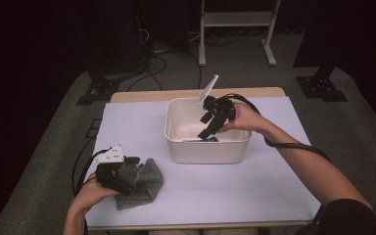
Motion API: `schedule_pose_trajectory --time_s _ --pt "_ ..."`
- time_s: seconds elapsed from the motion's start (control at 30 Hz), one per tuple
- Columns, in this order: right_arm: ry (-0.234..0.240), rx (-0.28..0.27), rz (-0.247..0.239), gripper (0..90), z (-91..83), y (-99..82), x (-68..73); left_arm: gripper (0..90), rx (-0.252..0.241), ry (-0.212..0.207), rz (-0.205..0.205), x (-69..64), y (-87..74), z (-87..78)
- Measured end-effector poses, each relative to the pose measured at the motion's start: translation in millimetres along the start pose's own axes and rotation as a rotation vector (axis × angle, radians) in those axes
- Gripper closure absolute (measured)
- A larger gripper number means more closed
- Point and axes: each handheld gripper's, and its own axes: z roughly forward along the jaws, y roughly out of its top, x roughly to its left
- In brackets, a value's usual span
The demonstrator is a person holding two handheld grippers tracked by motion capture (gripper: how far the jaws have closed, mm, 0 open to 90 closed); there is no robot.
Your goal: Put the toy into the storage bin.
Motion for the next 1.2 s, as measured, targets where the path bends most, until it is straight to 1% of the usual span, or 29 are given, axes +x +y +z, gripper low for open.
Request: schedule_pose_trajectory --time_s 0.03,0.17,0.23,0.33,0.4,0.47,0.63,0.77,1.0,1.2 --pt "0.004 -0.012 0.009 22.5 -4.5 -2.2 1.4 9.0 0.001 0.0 0.003 -0.5 0.5 -0.2" --pt "0.005 -0.034 0.019 22.5 -16.8 -6.9 8.0 8.9 -0.003 0.004 0.003 -2.0 -0.1 -2.7" --pt "0.002 -0.051 0.027 22.5 -23.9 -8.5 11.4 8.7 -0.001 0.008 0.005 -2.2 -0.7 -3.9" --pt "-0.006 -0.071 0.019 22.4 -33.6 -11.2 16.4 8.7 -0.004 0.012 0.007 -2.0 0.1 -5.2" --pt "-0.01 -0.088 0.022 22.4 -39.5 -14.6 19.0 8.7 -0.009 0.014 0.007 -1.9 0.8 -5.9" --pt "-0.019 -0.091 0.031 22.4 -45.4 -18.8 21.6 8.7 -0.011 0.01 0.008 -2.5 1.0 -6.1" --pt "-0.041 -0.12 0.056 21.5 -64.1 -31.4 26.6 8.7 -0.002 0.008 0.008 -2.1 -0.5 -4.4" --pt "-0.057 -0.147 0.085 21.1 -77.9 -43.6 29.6 8.7 -0.005 0.01 0.011 -0.9 -0.1 -3.9" --pt "-0.093 -0.166 0.104 20.9 -93.4 -63.5 36.1 8.7 0.0 0.006 0.005 -1.3 -0.2 -2.2" --pt "-0.106 -0.194 0.131 20.9 -104.5 -80.7 40.3 8.7 0.001 0.007 0.006 -1.1 -0.5 -1.3"
